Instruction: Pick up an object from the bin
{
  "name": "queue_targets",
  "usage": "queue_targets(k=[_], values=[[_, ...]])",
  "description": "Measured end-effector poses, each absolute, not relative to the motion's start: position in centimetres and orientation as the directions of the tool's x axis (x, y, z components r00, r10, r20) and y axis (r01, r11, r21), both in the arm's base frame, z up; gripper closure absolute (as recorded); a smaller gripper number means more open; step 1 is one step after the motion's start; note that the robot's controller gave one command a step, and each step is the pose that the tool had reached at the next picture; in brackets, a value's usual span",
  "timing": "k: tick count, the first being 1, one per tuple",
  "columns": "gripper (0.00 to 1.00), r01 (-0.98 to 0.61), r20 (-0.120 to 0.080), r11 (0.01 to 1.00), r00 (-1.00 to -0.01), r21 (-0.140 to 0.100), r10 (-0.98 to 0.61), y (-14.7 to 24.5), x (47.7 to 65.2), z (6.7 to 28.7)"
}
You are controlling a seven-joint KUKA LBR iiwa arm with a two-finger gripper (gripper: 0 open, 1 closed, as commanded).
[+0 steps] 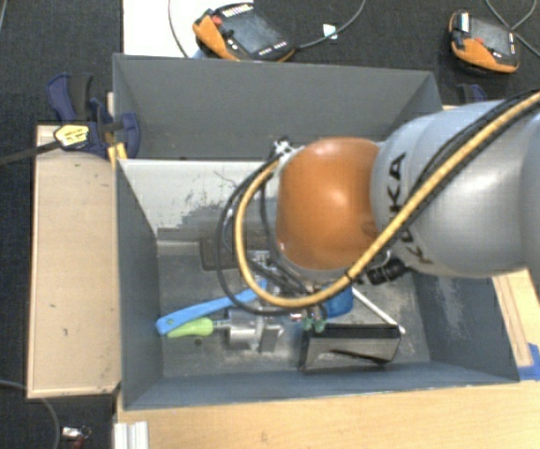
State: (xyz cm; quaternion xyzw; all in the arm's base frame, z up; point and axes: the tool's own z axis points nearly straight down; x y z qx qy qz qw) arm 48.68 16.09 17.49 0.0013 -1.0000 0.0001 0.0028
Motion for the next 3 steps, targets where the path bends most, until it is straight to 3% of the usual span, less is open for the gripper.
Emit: queue_targets(k=[1, 2, 3], values=[[0.00, 0.004, -0.002, 1.000, -1.000, 0.001, 0.004, 16.0, 48.9, 17.9], [0.00, 0.085, 0.002, 0.996, -0.996, 0.002, 0.085, 24.2, 51.7, 6.8], [0.00, -0.005, -0.010, 1.000, -1.000, 0.002, -0.005, 24.6, 50.4, 7.0]])
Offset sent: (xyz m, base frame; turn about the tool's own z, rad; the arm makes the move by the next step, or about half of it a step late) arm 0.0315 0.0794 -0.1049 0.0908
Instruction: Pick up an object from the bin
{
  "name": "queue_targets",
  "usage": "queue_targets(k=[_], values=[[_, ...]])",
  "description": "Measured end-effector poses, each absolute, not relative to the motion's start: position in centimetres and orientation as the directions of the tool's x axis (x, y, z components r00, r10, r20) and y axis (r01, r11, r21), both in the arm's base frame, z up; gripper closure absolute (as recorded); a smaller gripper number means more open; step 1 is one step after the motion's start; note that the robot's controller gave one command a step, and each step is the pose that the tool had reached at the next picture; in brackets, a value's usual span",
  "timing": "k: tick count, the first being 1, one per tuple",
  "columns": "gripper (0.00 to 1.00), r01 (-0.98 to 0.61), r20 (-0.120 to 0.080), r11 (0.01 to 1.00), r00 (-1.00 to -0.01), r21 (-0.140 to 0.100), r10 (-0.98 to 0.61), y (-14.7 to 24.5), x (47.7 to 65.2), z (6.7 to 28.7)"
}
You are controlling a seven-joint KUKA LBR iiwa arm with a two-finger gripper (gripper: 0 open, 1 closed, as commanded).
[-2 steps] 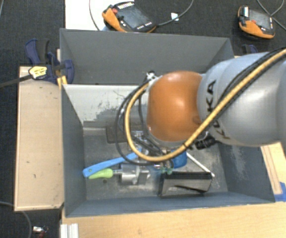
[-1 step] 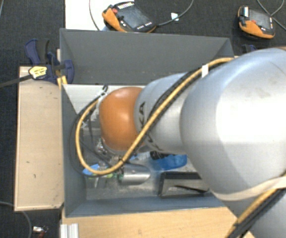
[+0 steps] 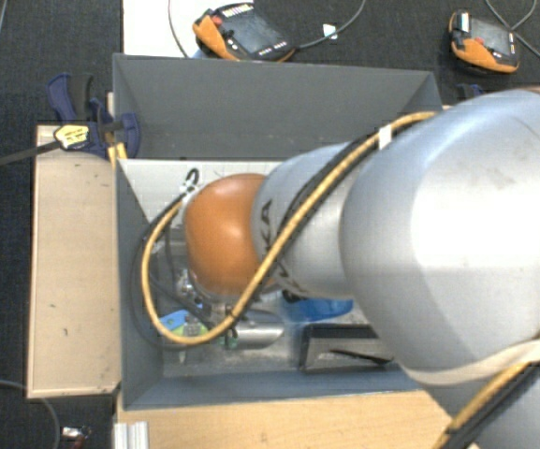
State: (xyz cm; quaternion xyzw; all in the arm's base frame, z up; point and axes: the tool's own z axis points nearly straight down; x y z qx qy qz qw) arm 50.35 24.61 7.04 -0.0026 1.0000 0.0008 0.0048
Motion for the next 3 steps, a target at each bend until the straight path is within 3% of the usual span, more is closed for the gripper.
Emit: queue_targets(k=[1, 2, 3], values=[[0.00, 0.132, 0.000, 0.991, -0.991, 0.001, 0.132, 21.0, 49.4, 7.0], [0.00, 0.087, -0.007, 0.996, -0.996, 0.005, 0.087, 18.6, 48.6, 7.0], [1.00, 0.211, -0.004, 0.977, -0.977, 0.005, 0.211, 24.0, 49.0, 7.0]])
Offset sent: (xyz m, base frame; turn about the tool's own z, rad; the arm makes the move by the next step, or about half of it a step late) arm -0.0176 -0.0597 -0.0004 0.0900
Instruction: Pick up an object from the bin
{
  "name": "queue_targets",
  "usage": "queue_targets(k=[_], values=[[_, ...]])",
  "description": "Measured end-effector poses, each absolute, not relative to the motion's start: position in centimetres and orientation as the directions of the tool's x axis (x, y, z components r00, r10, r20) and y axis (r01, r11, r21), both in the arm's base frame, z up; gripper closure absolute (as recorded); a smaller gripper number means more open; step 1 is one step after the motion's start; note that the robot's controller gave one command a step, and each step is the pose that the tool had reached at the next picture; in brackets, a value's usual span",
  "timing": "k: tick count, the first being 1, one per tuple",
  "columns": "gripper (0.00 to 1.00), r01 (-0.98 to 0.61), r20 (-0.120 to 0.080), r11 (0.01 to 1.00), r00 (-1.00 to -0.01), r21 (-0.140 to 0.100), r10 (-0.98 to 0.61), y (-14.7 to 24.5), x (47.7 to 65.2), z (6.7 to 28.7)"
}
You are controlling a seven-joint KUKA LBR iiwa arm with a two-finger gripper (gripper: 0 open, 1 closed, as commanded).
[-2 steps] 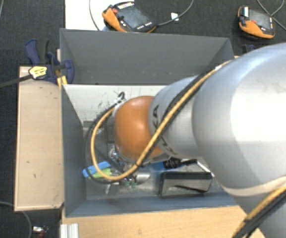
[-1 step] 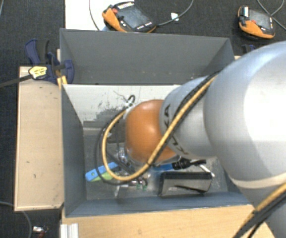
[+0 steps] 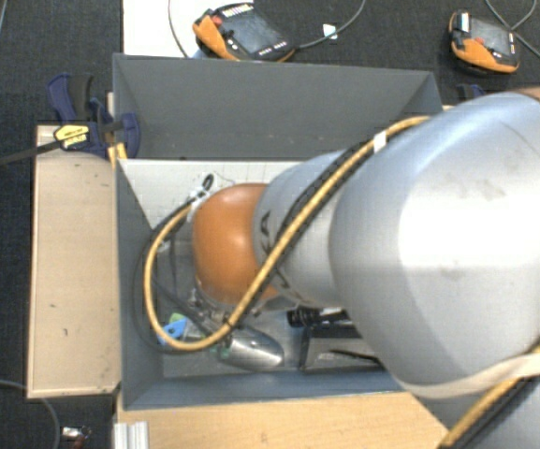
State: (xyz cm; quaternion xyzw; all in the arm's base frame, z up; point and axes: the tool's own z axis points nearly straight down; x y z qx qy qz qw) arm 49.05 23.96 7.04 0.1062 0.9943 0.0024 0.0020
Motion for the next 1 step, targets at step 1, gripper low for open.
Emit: queue_targets(k=[1], values=[[1.00, 0.212, -0.004, 0.977, -0.977, 0.005, 0.212, 23.96, 49.05, 7.04]])
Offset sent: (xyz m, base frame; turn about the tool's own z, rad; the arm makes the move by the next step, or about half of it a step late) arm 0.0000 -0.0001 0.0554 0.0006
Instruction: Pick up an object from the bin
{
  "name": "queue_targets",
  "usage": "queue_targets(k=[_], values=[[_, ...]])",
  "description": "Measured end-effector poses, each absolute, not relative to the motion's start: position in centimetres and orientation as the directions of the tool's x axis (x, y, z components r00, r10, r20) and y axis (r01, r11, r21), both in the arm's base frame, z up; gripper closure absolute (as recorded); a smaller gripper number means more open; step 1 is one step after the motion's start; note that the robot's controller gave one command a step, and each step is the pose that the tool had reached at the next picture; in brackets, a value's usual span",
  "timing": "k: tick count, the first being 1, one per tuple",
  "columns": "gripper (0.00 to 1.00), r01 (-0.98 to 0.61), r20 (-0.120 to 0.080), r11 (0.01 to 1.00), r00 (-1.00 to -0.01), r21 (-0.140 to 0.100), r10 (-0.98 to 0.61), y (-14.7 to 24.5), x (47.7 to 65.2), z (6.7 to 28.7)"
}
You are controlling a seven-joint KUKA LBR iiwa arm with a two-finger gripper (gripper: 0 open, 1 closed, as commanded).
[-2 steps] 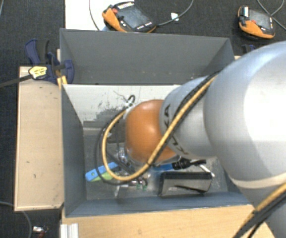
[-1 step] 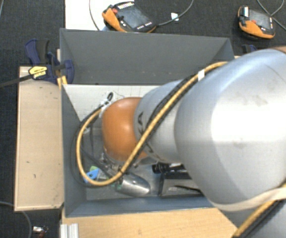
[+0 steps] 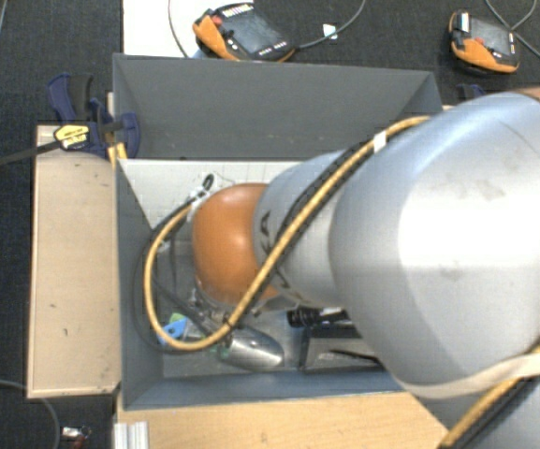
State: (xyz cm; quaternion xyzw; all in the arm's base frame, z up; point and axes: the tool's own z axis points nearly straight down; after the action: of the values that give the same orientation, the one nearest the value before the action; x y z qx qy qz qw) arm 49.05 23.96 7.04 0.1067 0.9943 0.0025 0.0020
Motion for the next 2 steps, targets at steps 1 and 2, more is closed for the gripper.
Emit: queue_targets(k=[1, 2], values=[[1.00, 0.213, 0.002, 0.977, -0.977, 0.001, 0.213, 23.8, 48.9, 9.3], [1.00, 0.212, -0.002, 0.977, -0.977, 0.003, 0.212, 23.9, 49.0, 12.1]])
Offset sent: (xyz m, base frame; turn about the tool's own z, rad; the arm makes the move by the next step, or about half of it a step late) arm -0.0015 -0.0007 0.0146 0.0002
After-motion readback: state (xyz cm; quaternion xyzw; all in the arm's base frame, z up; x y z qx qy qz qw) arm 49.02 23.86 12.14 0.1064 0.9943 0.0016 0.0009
